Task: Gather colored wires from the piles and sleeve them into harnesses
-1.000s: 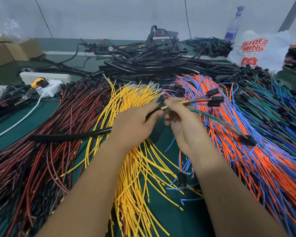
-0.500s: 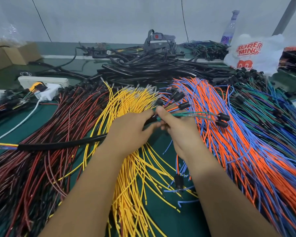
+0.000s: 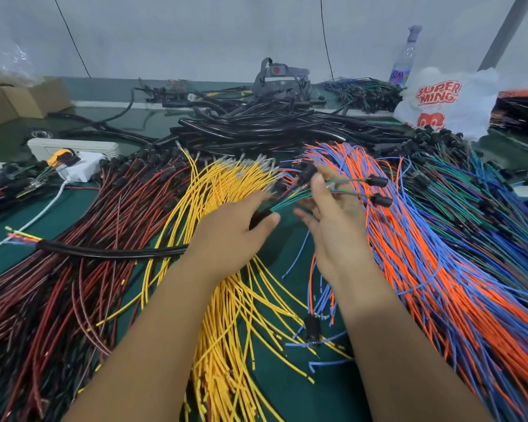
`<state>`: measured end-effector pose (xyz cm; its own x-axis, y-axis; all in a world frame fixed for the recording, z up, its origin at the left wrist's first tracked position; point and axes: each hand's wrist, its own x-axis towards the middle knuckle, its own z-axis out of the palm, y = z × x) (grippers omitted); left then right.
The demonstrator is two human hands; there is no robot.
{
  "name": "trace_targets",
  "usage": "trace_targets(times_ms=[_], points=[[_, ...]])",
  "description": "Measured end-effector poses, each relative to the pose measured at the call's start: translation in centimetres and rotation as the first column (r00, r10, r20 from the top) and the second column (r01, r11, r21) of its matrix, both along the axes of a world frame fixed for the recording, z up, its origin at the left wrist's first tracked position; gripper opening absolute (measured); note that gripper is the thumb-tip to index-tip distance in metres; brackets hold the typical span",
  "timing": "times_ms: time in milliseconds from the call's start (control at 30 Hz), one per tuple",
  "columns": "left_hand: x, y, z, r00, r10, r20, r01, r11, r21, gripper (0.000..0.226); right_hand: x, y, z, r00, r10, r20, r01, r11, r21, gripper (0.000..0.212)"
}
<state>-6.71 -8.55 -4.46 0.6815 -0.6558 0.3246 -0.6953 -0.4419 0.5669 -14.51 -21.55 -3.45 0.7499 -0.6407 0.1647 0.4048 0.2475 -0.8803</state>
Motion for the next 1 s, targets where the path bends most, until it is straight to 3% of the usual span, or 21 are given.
trace_targets(times_ms=[67,133,233,333,533,733,1000], points=[[-0.16,-0.03,0.08,0.999,-0.026,0.047,0.026,1.0,-0.001,0.029,0.07,0.0,0.03,1.0,-0.02,-0.019,0.02,1.0,0.022,0.008],[-0.28,-0.03,0.18,0.997,-0.041,0.072,0.043,0.999,-0.027,0.032,0.04,-0.06,0.18,0.999,0.029,0.04,-0.035,0.989,0.145,0.009],[-0.08,-0.05,0.16,0.987,-0.05,0.154,0.056,0.998,-0.031,0.036,-0.16,-0.58,0.55,0.993,0.027,0.113,-0.055,0.965,0.256,0.032],[0.11,-0.12,0.19,0.964,-0.027,0.263,0.02,0.999,0.027,0.041,-0.27,-0.6,0.62,0.993,0.041,0.114,-0.065,0.973,0.22,0.015],[0.3,0.3,-0.03,0.943,0.094,0.318,-0.125,0.989,0.077,0.034,-0.2,-0.77,0.39,0.987,0.042,0.152,-0.076,0.97,0.23,0.029],[0.18,0.2,-0.04,0.947,0.088,0.308,-0.12,0.989,0.085,0.036,0.05,-0.32,0.28,0.987,0.035,0.157,-0.054,0.991,0.119,0.022],[-0.08,0.35,0.34,0.951,0.034,0.306,-0.067,0.993,0.095,0.049,0.43,-0.3,-0.07,0.999,-0.043,-0.03,0.043,0.999,-0.006,0.057]])
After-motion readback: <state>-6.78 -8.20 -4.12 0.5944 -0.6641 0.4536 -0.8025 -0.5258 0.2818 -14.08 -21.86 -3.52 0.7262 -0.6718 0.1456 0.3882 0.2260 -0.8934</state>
